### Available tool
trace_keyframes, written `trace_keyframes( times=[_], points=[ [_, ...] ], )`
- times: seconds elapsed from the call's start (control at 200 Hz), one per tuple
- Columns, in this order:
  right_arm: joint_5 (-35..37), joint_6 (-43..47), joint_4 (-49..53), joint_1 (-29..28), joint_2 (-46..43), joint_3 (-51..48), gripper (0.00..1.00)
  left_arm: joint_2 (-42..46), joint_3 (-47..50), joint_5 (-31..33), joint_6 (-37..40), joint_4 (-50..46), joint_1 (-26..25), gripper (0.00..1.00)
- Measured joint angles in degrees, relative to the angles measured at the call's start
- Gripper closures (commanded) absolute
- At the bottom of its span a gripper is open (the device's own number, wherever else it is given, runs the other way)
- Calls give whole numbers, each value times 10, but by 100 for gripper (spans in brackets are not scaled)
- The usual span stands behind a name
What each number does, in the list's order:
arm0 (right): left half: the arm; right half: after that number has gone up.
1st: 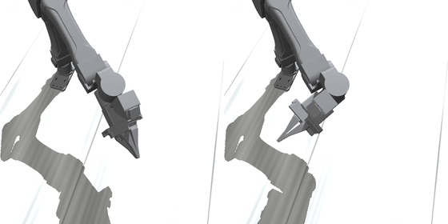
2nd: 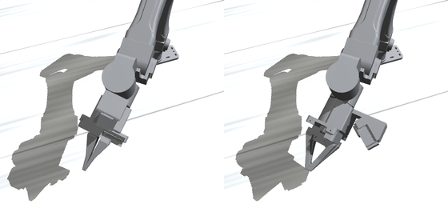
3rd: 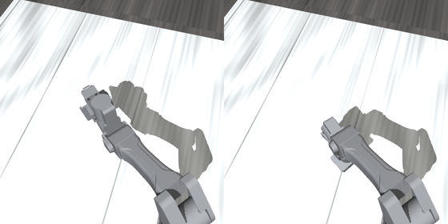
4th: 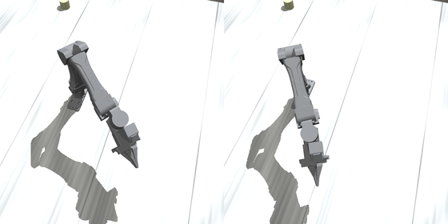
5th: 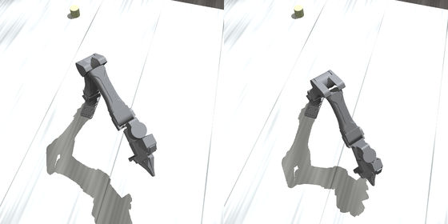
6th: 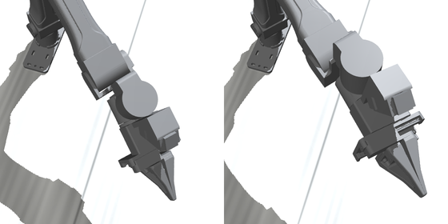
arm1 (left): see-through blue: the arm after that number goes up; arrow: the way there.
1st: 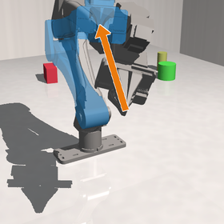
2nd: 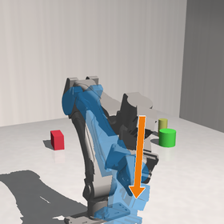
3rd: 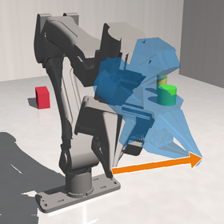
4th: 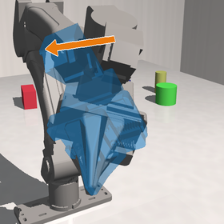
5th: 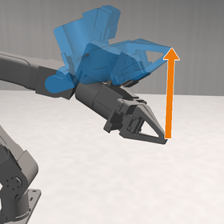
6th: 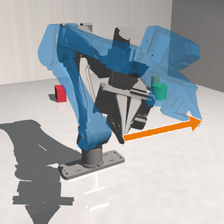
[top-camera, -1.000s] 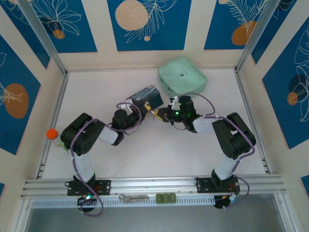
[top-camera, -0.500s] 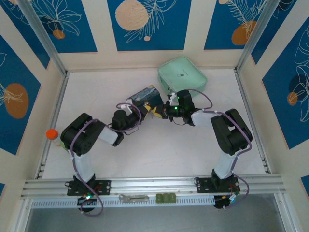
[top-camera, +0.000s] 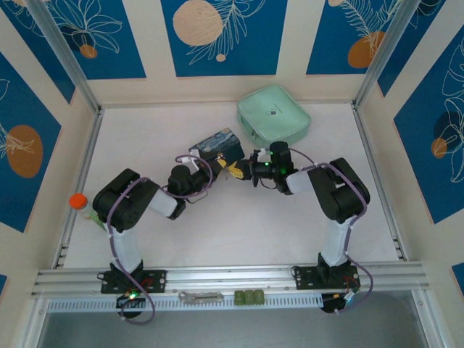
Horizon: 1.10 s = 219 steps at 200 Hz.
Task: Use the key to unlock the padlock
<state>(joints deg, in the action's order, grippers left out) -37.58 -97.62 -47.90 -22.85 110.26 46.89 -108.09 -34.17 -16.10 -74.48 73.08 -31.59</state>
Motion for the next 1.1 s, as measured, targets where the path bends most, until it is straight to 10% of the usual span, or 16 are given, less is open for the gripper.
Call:
trace_keyframes(
  times=[0.48, 1.095],
  points=[
    [94, -203, -278, -48, 60, -10, 100, 38, -5, -32, 89, 11, 42, 100],
    [140, -214, -306, -64, 63, -112, 100, 24, 41, -64, 92, -8, 24, 100]
  ],
)
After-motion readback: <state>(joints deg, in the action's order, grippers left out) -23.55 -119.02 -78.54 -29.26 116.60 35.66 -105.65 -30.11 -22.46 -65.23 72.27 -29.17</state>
